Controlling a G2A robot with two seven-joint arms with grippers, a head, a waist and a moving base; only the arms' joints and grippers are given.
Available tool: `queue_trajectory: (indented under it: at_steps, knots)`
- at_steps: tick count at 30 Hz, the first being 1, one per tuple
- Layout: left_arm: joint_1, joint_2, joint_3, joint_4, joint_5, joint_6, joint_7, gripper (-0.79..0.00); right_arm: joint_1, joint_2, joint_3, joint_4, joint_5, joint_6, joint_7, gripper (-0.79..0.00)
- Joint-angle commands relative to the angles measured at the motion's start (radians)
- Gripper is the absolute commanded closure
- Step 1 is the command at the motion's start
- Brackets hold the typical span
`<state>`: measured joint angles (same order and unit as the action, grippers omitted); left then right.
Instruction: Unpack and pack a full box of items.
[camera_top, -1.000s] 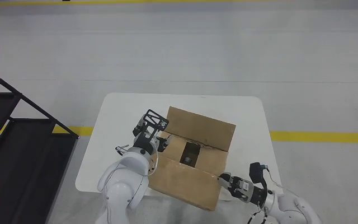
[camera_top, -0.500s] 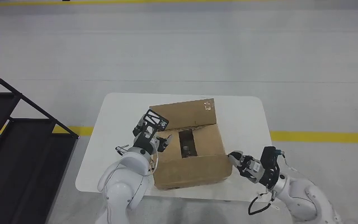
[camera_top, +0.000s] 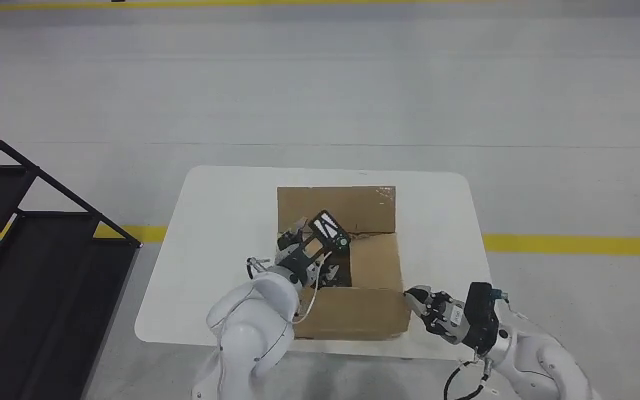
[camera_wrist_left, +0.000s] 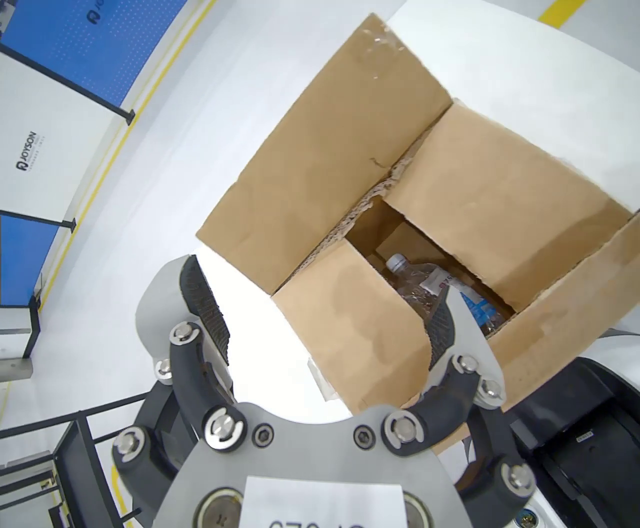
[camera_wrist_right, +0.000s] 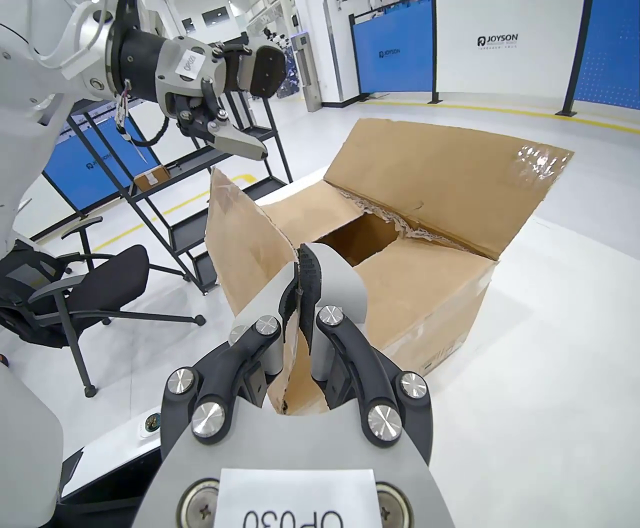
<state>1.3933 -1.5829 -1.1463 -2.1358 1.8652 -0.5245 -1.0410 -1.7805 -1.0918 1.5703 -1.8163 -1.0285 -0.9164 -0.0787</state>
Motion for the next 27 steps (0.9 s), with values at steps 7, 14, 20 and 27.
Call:
queue_trajectory:
  at_steps: [7,14,20,27]
  knots:
    - [-0.077,-0.002,0.044,0.078,0.026,0.013,-0.038,-0.785,-0.031,-0.001,0.009,-0.018,-0.082,0.0,-0.129,0.0]
    - [-0.097,0.008,0.075,0.095,0.018,-0.127,-0.058,-0.785,-0.038,-0.001,0.01,-0.004,-0.114,0.015,-0.182,0.0]
    - [-0.087,0.02,0.088,0.082,0.025,-0.215,-0.039,-0.785,-0.038,-0.001,0.005,0.002,-0.119,0.015,-0.214,0.0]
    - [-0.077,0.034,0.109,0.086,0.048,-0.247,-0.008,-0.785,-0.033,0.001,0.002,0.009,-0.117,0.013,-0.226,0.0]
